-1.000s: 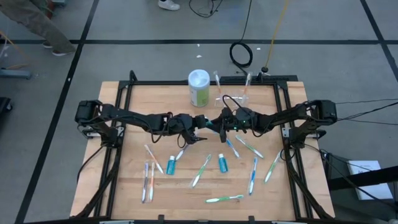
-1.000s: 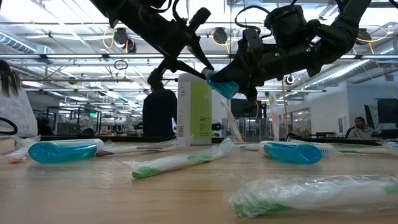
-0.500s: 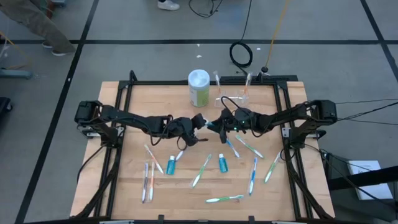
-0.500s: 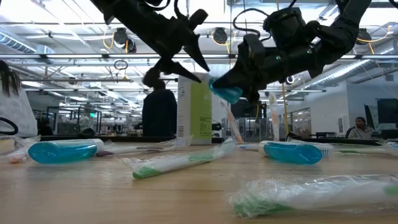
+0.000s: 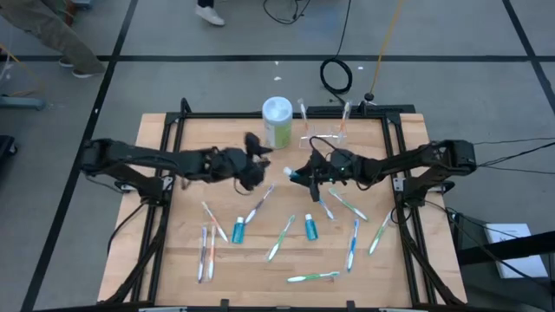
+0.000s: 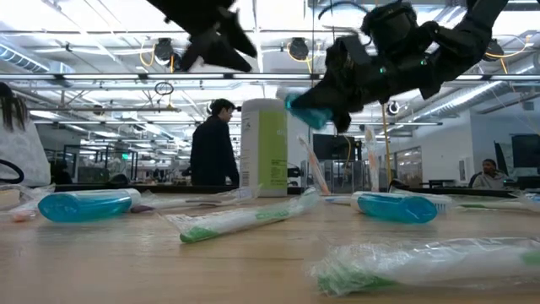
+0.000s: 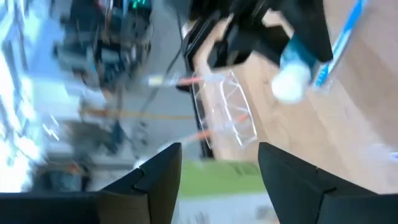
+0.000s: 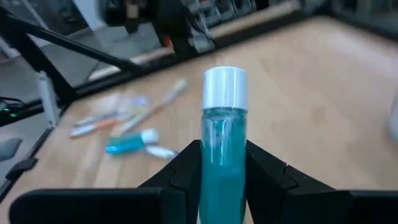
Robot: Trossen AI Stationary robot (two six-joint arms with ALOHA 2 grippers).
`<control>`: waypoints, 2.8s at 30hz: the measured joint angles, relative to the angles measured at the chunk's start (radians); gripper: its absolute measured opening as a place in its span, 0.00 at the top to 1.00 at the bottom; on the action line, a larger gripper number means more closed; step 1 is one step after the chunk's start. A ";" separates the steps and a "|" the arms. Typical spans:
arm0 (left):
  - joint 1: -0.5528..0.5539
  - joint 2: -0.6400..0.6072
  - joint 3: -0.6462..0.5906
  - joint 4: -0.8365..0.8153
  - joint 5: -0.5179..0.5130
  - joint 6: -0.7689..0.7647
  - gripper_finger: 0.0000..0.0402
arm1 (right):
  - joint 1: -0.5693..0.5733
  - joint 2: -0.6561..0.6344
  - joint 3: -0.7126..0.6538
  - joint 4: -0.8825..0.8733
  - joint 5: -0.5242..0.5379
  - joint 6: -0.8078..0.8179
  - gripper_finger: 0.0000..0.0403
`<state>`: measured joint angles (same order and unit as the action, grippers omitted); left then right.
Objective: Pick & Place toothbrushing station
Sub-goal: Put the blue mouthwash into the transparent organizer
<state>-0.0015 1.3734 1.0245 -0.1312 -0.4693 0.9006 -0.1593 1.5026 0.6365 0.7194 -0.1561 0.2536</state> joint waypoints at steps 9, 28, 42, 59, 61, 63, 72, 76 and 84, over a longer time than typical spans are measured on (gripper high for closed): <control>0.126 -0.230 0.000 -0.251 0.060 -0.515 0.53 | -0.061 -0.186 0.002 -0.049 0.514 -0.240 0.79; 0.199 -0.232 0.000 -0.221 0.066 -0.567 0.55 | -0.281 0.162 -0.051 0.220 0.758 -0.243 0.78; 0.198 -0.205 0.001 -0.214 0.073 -0.582 0.55 | -0.322 0.264 -0.050 0.273 0.755 -0.212 0.68; 0.198 -0.206 0.000 -0.208 0.072 -0.578 0.55 | -0.324 0.264 -0.050 0.274 0.754 -0.226 0.65; 0.198 -0.206 0.000 -0.208 0.072 -0.578 0.55 | -0.324 0.263 -0.050 0.282 0.754 -0.250 0.65; 0.198 -0.206 0.000 -0.208 0.072 -0.577 0.55 | -0.323 0.249 -0.050 0.278 0.752 -0.271 0.66; 0.198 -0.206 0.000 -0.208 0.071 -0.572 0.55 | -0.320 0.091 -0.050 0.099 0.668 -0.266 0.66; 0.198 -0.206 0.000 -0.208 0.072 -0.572 0.55 | -0.310 -0.037 -0.049 -0.124 0.620 -0.236 0.66; 0.198 -0.206 0.000 -0.208 0.073 -0.572 0.55 | -0.310 -0.221 -0.049 -0.518 0.472 -0.129 0.64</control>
<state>0.1970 1.1671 1.0248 -0.3393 -0.3958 0.3286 -0.4694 1.2813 0.5877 0.2015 0.3159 0.1244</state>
